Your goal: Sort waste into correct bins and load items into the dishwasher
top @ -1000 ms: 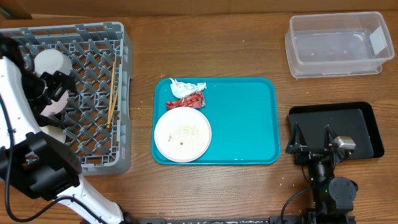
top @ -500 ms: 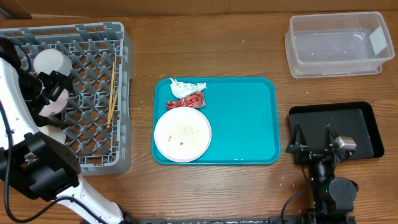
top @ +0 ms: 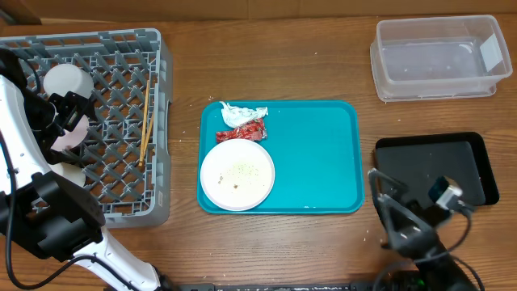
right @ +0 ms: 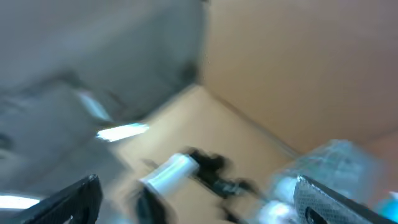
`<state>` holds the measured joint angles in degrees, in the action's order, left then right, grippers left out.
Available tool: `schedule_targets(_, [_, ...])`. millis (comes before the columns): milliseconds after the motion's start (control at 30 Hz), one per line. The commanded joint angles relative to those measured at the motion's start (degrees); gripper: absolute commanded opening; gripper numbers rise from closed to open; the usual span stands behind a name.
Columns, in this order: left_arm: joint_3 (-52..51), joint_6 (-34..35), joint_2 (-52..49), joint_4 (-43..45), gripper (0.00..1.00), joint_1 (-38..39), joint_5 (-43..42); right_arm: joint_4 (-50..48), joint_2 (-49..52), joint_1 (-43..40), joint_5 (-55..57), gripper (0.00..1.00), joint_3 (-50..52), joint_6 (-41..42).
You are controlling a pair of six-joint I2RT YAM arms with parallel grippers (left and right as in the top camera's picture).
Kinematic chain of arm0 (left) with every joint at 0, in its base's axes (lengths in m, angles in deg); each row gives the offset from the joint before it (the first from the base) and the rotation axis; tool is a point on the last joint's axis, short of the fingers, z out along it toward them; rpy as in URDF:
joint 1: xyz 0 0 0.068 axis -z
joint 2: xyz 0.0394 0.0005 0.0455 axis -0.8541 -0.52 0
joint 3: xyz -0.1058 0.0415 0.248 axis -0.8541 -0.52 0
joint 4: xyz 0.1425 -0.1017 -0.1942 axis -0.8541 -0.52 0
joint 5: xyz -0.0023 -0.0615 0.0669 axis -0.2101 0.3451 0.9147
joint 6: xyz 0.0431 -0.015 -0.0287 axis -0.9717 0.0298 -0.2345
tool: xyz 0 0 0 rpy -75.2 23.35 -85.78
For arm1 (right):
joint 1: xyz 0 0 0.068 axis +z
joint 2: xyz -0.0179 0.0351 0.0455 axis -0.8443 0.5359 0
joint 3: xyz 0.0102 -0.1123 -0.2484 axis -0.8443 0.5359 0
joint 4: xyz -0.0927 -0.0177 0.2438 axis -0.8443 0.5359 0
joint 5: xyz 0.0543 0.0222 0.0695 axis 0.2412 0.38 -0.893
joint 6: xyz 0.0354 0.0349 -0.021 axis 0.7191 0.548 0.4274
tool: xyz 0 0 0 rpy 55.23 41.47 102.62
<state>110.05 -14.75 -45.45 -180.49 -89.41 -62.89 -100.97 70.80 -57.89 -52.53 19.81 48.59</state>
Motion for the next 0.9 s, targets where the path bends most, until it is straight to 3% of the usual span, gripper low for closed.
schedule_targets(0, [1.0,0.5,0.0,0.1,1.0,0.2,-0.2,-5.8,-0.4,0.0,9.1,1.0,-1.6,17.4])
schedule_targets(67, [1.0,0.5,0.0,0.1,1.0,0.2,-0.2,-1.0,0.0,0.0,12.7,0.99,-7.4,14.9])
schedule_targets(100, [1.0,0.5,0.0,0.1,1.0,0.2,-0.2,10.8,1.9,-0.1,13.9,0.99,-15.6,7.3])
schedule_targets(200, [1.0,0.5,0.0,0.1,1.0,0.2,-0.2,34.5,10.3,-0.1,15.2,0.99,-33.3,-10.6])
schedule_targets(300, [1.0,0.5,0.0,0.1,1.0,0.2,-0.2,56.0,24.9,0.0,12.1,0.99,-52.5,-31.0])
schedule_targets(500, [1.0,0.5,0.0,0.1,1.0,0.2,-0.2,99.1,59.9,1.9,8.7,1.0,-83.0,-54.4])
schedule_targets(633, [1.0,0.5,0.0,0.1,1.0,0.2,-0.2,108.9,73.3,9.0,10.4,0.99,-88.5,-59.7])
schedule_targets(867, [1.0,0.5,0.0,0.3,1.0,0.2,-0.2,110.2,88.3,25.0,19.4,1.0,-88.5,-59.8])
